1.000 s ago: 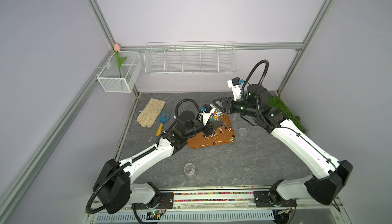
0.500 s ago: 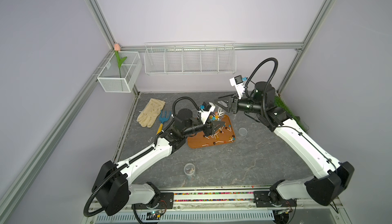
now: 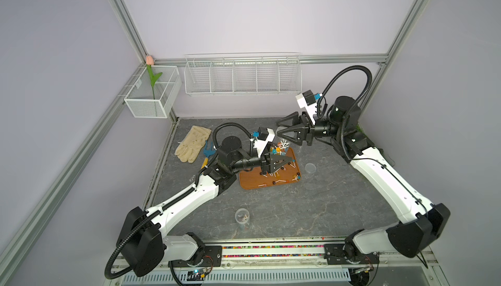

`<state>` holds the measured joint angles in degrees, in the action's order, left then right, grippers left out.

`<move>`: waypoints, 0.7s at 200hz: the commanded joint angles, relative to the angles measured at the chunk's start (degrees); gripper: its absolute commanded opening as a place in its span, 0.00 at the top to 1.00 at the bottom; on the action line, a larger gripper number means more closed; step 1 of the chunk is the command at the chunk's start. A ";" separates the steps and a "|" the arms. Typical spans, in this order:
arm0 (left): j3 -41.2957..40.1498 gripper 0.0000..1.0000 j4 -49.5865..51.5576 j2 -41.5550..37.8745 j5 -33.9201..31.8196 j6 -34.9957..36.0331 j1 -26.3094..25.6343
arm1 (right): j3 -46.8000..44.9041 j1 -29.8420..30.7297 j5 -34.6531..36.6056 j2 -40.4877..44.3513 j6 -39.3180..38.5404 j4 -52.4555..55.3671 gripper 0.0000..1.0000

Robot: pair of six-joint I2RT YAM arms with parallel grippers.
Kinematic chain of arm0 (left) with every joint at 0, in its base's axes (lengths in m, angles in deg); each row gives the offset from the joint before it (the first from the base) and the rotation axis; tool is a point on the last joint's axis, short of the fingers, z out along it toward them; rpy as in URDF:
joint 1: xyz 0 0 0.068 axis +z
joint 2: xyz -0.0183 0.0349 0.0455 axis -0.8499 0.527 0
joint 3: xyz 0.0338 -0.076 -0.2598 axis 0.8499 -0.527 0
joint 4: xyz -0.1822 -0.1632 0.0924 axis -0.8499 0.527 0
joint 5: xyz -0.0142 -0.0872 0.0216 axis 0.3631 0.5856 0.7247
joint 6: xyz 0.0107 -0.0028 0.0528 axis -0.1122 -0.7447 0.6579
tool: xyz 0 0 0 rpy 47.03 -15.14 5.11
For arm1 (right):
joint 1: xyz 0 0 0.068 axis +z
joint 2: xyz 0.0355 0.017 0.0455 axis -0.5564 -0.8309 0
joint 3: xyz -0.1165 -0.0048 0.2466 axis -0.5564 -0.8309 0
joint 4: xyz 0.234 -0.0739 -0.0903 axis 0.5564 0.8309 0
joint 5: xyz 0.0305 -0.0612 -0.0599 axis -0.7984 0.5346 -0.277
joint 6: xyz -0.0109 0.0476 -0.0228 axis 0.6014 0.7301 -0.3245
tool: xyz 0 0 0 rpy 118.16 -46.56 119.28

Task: Pour the candies out of the jar
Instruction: Unscrew the lid from the jar.

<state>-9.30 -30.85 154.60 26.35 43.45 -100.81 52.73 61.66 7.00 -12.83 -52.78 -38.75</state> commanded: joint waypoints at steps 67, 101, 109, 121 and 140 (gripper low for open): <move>-0.10 0.62 0.57 0.53 1.73 -0.24 -1.17 | 6.23 2.53 -2.39 -1.00 -13.31 17.42 0.48; -0.97 0.62 1.83 -0.86 -1.08 1.69 -1.25 | 6.90 1.82 2.76 0.81 -14.15 20.78 0.22; -1.27 0.62 2.27 -1.18 -1.97 2.24 -1.24 | 6.38 1.54 4.48 1.78 -12.87 19.92 0.15; -1.64 0.62 3.04 -1.65 -3.14 3.02 -1.24 | 5.54 1.01 7.20 3.28 -10.47 18.10 0.09; -1.92 0.62 4.29 -2.18 -4.84 4.32 -1.25 | 4.93 0.87 14.08 5.24 -6.10 17.13 0.06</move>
<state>-10.61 -27.90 154.51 24.54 45.31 -101.88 58.33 62.91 12.55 -11.89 -63.66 -20.26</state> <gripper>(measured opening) 0.546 0.932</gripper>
